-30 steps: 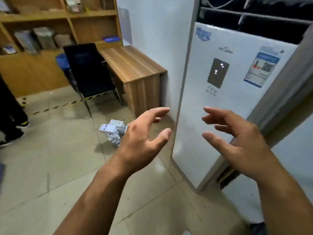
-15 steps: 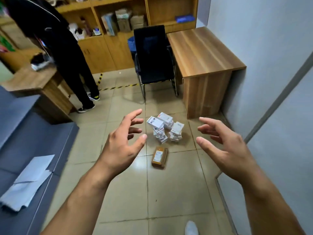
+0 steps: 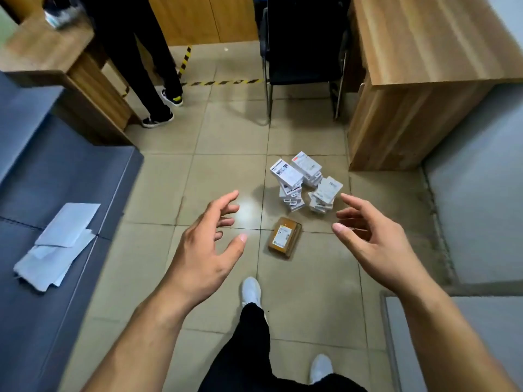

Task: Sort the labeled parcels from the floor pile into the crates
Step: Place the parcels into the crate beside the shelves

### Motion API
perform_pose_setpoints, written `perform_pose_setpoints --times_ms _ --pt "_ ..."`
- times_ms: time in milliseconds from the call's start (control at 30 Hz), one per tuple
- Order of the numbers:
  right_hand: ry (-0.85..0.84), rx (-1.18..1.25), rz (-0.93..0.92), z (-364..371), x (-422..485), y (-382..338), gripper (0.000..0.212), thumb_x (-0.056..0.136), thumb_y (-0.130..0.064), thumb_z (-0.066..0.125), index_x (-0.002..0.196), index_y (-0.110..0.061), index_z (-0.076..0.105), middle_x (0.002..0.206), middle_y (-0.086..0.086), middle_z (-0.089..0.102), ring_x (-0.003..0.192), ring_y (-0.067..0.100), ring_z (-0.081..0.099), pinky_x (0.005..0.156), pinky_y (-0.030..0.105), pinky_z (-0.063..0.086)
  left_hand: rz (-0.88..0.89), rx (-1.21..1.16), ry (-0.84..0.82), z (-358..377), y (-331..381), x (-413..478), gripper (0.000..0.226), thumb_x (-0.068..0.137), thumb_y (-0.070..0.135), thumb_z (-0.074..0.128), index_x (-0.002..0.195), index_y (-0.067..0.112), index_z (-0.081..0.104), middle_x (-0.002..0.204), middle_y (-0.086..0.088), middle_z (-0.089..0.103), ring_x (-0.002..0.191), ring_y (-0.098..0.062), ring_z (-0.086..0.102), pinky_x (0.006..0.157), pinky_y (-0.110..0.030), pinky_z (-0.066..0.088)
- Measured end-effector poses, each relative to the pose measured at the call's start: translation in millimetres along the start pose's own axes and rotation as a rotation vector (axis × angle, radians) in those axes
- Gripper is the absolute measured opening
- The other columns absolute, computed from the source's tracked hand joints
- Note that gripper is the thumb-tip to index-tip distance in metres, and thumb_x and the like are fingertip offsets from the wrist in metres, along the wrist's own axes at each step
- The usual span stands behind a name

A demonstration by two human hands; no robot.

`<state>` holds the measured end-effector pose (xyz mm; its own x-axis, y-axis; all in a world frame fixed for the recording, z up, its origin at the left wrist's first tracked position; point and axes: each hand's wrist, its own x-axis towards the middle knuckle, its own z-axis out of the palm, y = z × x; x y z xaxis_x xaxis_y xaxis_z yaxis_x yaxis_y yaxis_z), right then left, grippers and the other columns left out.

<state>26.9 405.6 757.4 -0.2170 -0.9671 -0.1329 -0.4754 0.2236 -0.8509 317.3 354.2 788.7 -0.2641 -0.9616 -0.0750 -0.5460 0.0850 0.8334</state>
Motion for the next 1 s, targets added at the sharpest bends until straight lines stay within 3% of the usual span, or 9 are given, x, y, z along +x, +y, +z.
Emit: perform_pose_setpoints --times_ms 233,400,533,700,833,1000 --pt "0.016 -0.074 0.109 90 97 14 0.054 0.093 -0.037 0.069 0.143 -0.035 0.052 0.118 -0.015 0.065 0.105 0.003 0.066 0.096 0.040 0.055 -0.069 -0.018 -0.082 -1 -110 130 0.062 0.081 0.035 0.063 0.140 0.041 0.046 0.126 0.017 0.060 0.111 -0.001 0.059 0.096 -0.031 0.051" --pt "0.007 -0.078 0.255 152 148 74 0.059 0.095 -0.033 0.067 0.149 -0.034 0.044 0.124 -0.010 0.062 0.108 0.004 0.063 0.097 0.040 0.054 -0.083 0.094 -0.170 42 -193 202 0.064 0.089 0.020 0.071 0.144 0.036 0.045 0.130 0.015 0.057 0.113 -0.006 0.058 0.098 -0.031 0.049" --pt "-0.044 -0.145 0.334 205 184 166 0.068 0.094 -0.029 0.068 0.154 -0.033 0.036 0.128 -0.007 0.056 0.107 0.004 0.059 0.100 0.041 0.050 -0.123 0.217 -0.285 99 -282 245 0.066 0.089 0.030 0.068 0.147 0.041 0.037 0.139 0.018 0.049 0.120 -0.005 0.053 0.102 -0.032 0.047" --pt "-0.192 -0.267 0.408 256 223 299 0.074 0.098 -0.030 0.064 0.159 -0.032 0.023 0.140 0.000 0.049 0.113 0.004 0.048 0.098 0.025 0.037 -0.244 0.257 -0.322 187 -402 277 0.065 0.090 0.029 0.067 0.147 0.040 0.039 0.142 0.015 0.046 0.126 -0.011 0.053 0.102 -0.036 0.049" --pt "-0.263 -0.309 0.463 296 252 401 0.073 0.099 -0.033 0.061 0.159 -0.036 0.018 0.145 0.001 0.046 0.121 0.014 0.054 0.102 0.035 0.048 -0.345 0.186 -0.257 267 -485 290 0.059 0.089 0.018 0.069 0.143 0.033 0.049 0.138 0.010 0.052 0.120 -0.014 0.057 0.097 -0.041 0.053" --pt "-0.202 -0.307 0.425 340 280 506 0.064 0.098 -0.035 0.061 0.154 -0.033 0.031 0.134 -0.001 0.056 0.112 0.014 0.062 0.094 0.042 0.055 -0.400 0.323 -0.255 375 -564 318 0.064 0.086 0.030 0.073 0.145 0.029 0.047 0.148 0.000 0.043 0.134 -0.022 0.045 0.107 -0.033 0.041"
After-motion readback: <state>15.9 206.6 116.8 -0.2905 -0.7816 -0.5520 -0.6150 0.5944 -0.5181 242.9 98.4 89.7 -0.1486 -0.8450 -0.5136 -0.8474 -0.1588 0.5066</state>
